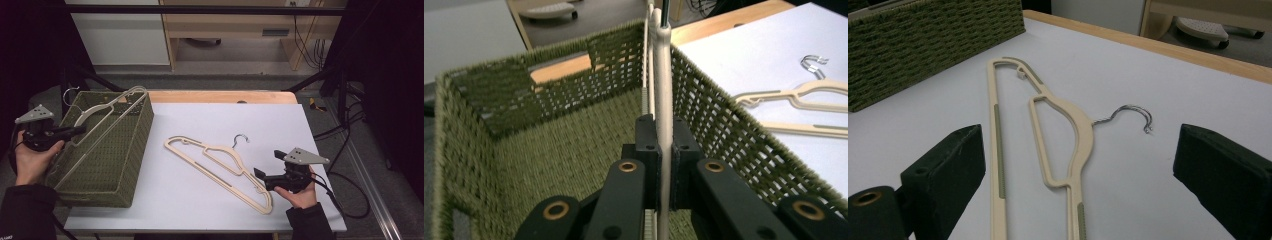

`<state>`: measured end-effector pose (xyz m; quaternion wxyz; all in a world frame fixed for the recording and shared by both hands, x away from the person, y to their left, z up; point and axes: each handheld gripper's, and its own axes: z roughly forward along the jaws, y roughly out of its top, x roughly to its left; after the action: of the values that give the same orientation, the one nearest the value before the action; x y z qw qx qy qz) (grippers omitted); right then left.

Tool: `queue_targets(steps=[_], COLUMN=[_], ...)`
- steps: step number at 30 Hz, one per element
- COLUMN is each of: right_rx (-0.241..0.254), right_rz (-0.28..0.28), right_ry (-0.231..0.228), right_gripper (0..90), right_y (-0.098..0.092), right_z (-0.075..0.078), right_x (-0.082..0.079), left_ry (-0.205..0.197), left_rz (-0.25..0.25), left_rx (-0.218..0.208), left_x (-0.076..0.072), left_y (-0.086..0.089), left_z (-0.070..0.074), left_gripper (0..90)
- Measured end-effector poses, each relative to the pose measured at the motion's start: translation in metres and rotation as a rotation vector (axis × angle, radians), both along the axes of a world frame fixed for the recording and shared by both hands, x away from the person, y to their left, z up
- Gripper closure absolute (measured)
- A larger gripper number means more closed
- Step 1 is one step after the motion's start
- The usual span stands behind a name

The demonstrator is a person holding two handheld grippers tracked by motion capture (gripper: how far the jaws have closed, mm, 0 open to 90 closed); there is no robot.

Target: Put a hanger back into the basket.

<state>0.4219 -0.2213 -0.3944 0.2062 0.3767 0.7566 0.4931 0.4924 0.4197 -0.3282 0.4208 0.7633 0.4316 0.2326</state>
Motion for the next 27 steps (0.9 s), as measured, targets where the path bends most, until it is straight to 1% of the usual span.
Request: queue_targets(steps=[2,6,7,8,9,10,11,12,13,15,17,22,23,24,25,26,27], right_rx=[-0.001,-0.006,-0.006,-0.005,-0.005,-0.005,-0.006,-0.006,-0.008,-0.006,-0.006,-0.008,-0.008,-0.007,-0.012,-0.013,-0.015], right_rz=[0.001,0.003,0.005,0.003,0.005,0.004,0.003,0.005,0.006,0.007,0.007,0.008,0.009,0.009,0.01,0.013,0.014], right_ry=[0.002,0.003,0.001,0.0,-0.003,0.0,0.005,0.005,0.004,0.007,0.007,0.006,0.006,0.007,0.008,0.008,0.007], right_gripper=[7.1,7.0,7.1,7.1,7.1,7.1,7.1,7.1,7.1,7.1,7.1,7.2,7.2,7.2,7.1,7.1,7.1], right_y=[0.0,0.001,0.001,0.001,0.001,0.001,0.001,0.001,0.001,0.002,0.001,0.001,0.001,0.001,0.001,0.002,0.002], right_z=[0.0,-0.001,-0.001,-0.001,-0.001,-0.001,-0.001,-0.001,-0.001,-0.001,-0.001,-0.001,-0.001,-0.001,-0.002,-0.002,-0.002], right_x=[0.0,0.0,0.001,0.001,0.001,0.001,0.0,0.0,0.001,0.001,0.001,0.0,0.001,0.001,0.001,0.001,0.001], left_ry=[0.011,0.056,0.056,0.076,0.076,0.095,0.101,0.101,0.111,0.121,0.129,0.142,0.142,0.152,0.152,0.165,0.171], left_rz=[0.008,0.018,0.018,0.024,0.024,0.033,0.037,0.037,0.042,0.045,0.056,0.11,0.11,0.139,0.139,0.174,0.19], left_rx=[-0.003,0.045,0.045,0.055,0.055,0.042,0.04,0.04,0.041,0.059,0.062,0.071,0.071,0.094,0.094,0.102,0.102], left_x=[0.002,0.007,0.007,0.009,0.009,0.01,0.01,0.01,0.012,0.013,0.015,0.015,0.015,0.016,0.016,0.016,0.016], left_y=[-0.002,-0.007,-0.007,-0.008,-0.008,-0.008,-0.008,-0.008,-0.009,-0.012,-0.014,-0.01,-0.01,-0.009,-0.009,-0.007,-0.005], left_z=[-0.006,-0.018,-0.018,-0.025,-0.025,-0.032,-0.035,-0.035,-0.04,-0.043,-0.045,-0.05,-0.05,-0.05,-0.05,-0.051,-0.051], left_gripper=[85.7,85.6,85.6,85.5,85.3,85.1,85.0,84.8,84.7,84.5,84.0,82.9,82.7,82.5,82.2,81.6,81.2])
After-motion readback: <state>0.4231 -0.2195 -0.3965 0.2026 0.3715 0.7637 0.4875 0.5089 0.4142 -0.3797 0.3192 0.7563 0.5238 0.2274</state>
